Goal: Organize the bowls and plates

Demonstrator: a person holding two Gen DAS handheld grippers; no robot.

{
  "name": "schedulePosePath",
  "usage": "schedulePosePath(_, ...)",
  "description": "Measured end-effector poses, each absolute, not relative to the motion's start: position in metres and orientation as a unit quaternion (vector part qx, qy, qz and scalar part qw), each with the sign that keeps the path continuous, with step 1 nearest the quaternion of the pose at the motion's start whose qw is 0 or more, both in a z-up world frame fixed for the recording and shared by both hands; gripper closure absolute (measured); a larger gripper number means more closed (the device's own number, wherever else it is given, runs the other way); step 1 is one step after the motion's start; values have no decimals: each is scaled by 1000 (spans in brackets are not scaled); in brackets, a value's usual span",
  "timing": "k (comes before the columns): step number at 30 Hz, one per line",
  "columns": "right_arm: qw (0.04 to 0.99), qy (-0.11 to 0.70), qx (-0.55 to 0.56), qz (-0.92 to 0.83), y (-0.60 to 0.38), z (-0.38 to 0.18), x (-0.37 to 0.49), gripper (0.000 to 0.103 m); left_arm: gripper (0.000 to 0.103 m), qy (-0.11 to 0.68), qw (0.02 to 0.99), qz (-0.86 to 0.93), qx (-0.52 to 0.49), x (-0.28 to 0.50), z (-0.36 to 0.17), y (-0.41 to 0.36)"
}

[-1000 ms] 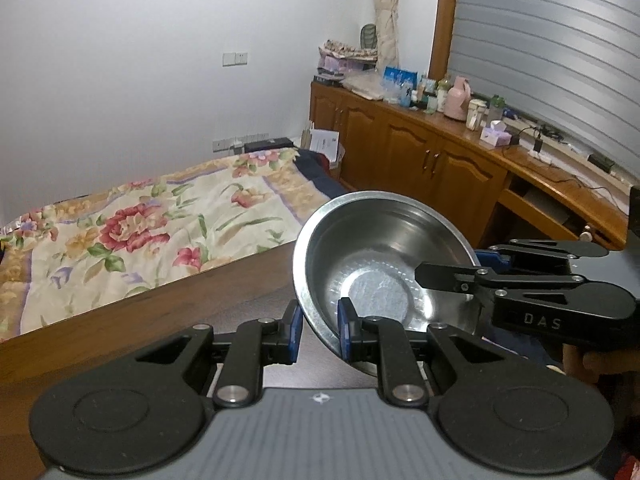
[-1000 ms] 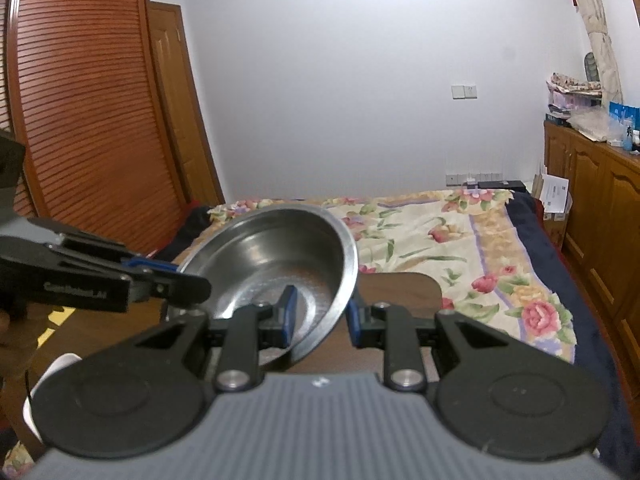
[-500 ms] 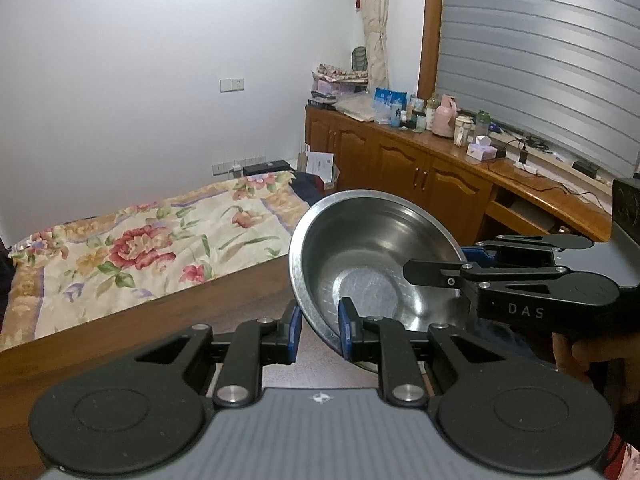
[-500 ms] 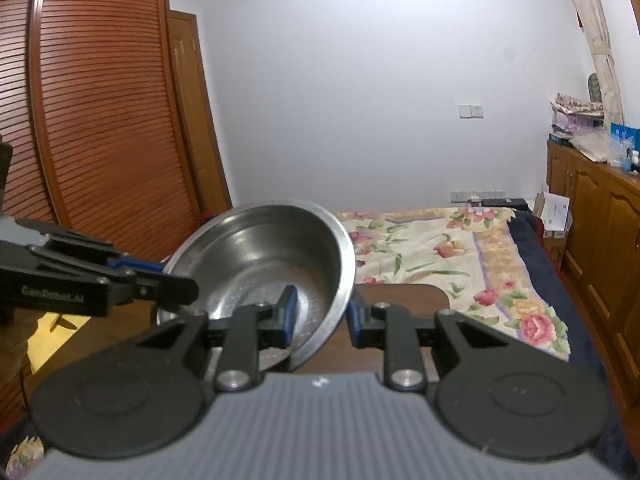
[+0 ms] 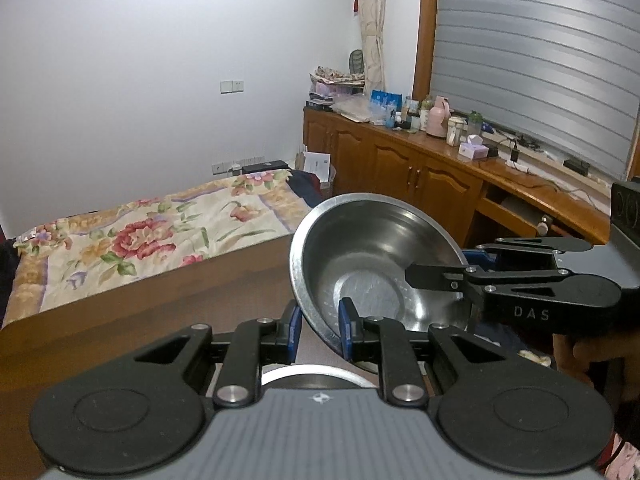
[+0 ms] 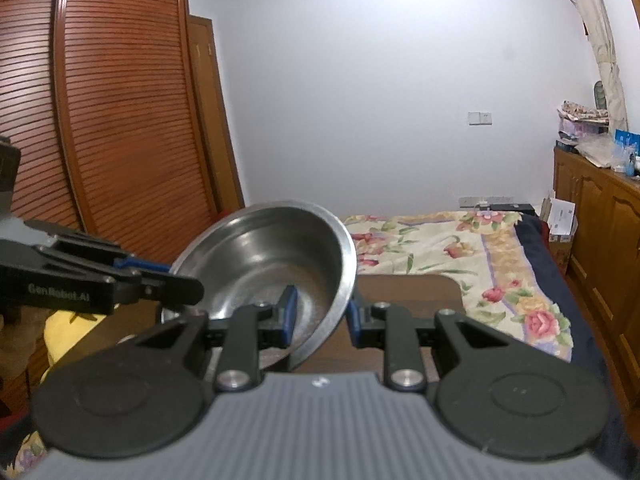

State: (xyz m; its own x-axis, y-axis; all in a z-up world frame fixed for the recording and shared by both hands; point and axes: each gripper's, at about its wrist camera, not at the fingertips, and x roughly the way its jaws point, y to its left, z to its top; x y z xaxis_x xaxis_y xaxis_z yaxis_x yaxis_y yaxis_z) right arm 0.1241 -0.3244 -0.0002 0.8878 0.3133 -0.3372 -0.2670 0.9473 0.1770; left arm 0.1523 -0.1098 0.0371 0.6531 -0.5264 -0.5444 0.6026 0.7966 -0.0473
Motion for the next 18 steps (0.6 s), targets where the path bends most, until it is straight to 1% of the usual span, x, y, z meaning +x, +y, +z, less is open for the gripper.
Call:
schedulePosePath(6,968,191,67,150,-315,-21,111,75,82,280,907,-308,66,137,14,-102)
schedulePosePath(10,966,199,75,146,-310,-40,103,75,81,283,910,-297,65,126,-11,-98)
schedulePosePath(14,964,209,81,143,-307,-55,100,75,81,300,905,-295,58,121,-32,-95)
schedulePosePath(18,960,217,98,146,-308,-64,100,75,80,306,903,-294,61,116,-42,-93)
